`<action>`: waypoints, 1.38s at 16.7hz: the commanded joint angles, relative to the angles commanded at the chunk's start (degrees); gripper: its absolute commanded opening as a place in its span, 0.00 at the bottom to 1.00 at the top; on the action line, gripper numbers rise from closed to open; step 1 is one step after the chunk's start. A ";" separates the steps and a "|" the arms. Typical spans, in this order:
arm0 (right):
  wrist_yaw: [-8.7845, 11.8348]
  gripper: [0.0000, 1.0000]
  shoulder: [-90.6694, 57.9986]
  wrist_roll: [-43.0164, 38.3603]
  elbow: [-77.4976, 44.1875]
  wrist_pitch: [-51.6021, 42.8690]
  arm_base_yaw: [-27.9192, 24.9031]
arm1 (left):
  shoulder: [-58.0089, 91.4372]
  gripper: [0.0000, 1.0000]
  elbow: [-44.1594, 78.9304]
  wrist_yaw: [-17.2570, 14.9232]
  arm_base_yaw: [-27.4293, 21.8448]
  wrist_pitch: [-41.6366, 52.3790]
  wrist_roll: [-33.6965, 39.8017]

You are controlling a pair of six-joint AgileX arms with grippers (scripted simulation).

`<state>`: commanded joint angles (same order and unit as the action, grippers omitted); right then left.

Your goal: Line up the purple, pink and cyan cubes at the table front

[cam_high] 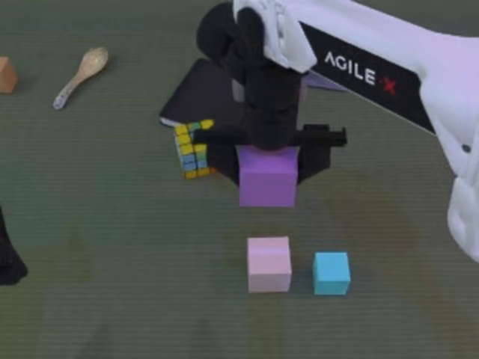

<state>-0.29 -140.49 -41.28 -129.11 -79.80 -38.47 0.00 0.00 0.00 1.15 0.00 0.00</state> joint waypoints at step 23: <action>-0.27 0.00 -2.24 -14.04 8.61 12.22 -16.30 | 0.00 1.00 0.00 0.00 0.00 0.00 0.00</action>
<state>-0.56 -142.74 -55.31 -120.50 -67.59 -54.77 0.00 0.00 0.00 1.15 0.00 0.00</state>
